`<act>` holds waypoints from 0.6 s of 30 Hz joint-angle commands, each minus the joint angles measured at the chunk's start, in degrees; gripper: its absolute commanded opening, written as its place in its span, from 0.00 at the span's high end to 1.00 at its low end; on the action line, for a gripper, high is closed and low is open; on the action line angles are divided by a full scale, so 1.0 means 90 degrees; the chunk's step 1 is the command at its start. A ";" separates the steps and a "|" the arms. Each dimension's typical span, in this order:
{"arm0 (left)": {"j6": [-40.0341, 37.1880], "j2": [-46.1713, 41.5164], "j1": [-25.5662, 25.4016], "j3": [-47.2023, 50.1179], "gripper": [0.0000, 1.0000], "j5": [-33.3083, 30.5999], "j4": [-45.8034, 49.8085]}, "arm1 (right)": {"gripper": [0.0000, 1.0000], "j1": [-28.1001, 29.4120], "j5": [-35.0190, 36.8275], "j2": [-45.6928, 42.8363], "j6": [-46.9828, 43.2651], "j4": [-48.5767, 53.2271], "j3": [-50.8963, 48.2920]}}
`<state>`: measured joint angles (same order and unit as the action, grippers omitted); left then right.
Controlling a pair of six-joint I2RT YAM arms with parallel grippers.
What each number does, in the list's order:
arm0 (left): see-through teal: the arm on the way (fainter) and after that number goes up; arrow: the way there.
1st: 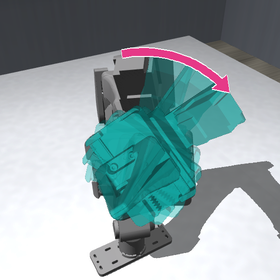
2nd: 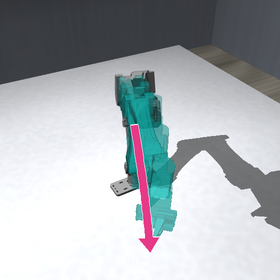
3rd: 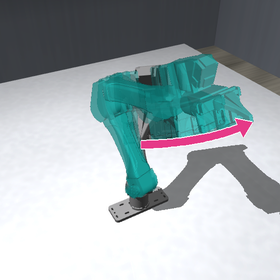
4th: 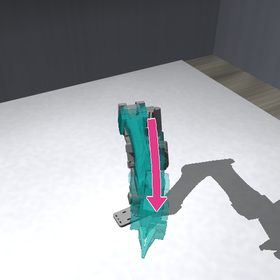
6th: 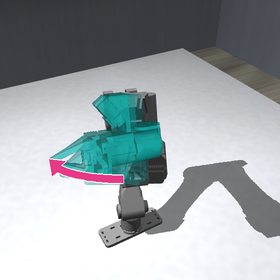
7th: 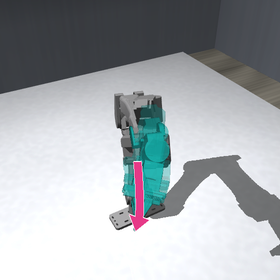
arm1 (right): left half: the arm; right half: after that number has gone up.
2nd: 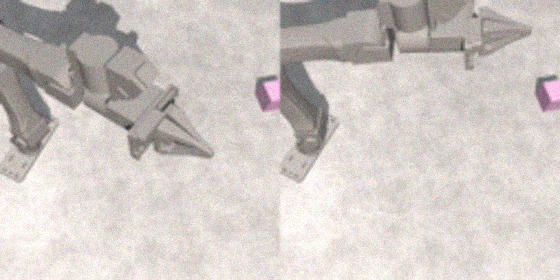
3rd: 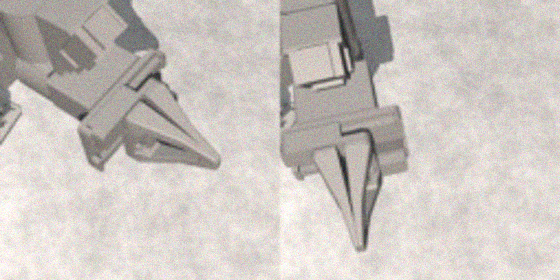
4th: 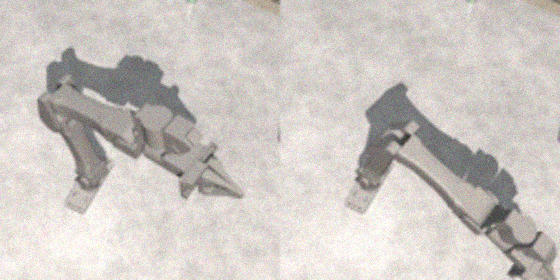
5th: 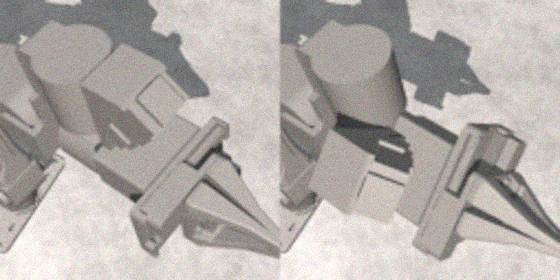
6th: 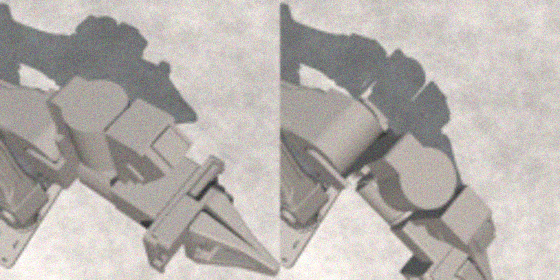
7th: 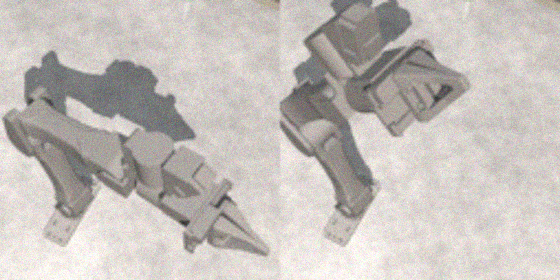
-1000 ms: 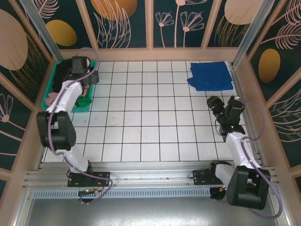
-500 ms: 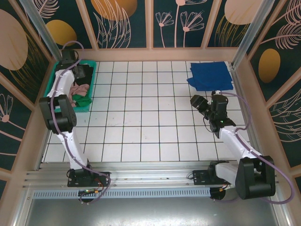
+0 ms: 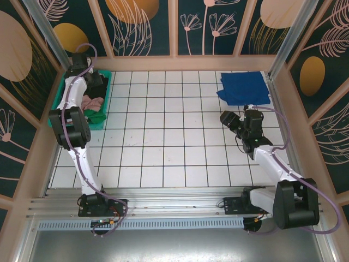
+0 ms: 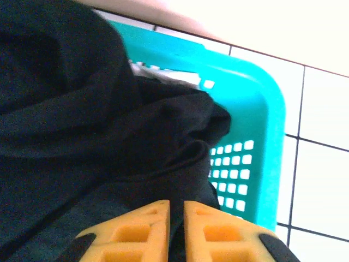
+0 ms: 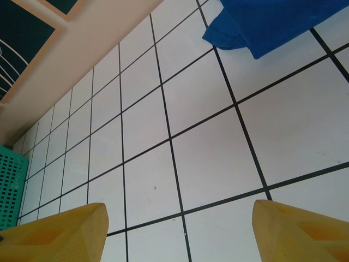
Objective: Fold and stack the t-shirts
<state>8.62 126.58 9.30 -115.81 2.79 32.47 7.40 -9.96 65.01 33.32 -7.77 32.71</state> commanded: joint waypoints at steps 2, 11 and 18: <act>0.0113 -0.0389 0.0002 0.0230 0.44 0.0168 0.0326 | 0.29 0.0050 -0.0002 0.0020 -0.0110 -0.0291 -0.0059; 0.0347 -0.0578 -0.0008 0.1201 0.54 0.0113 0.0099 | 0.25 0.0051 -0.0036 0.0050 -0.0098 -0.0329 -0.0120; 0.0357 -0.0950 -0.0008 0.0768 0.91 -0.0064 0.0368 | 0.25 0.0057 -0.0053 0.0011 -0.0013 -0.0375 -0.0153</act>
<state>11.53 122.45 9.26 -105.97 2.98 34.11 7.40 -10.15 65.23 33.34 -8.82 31.99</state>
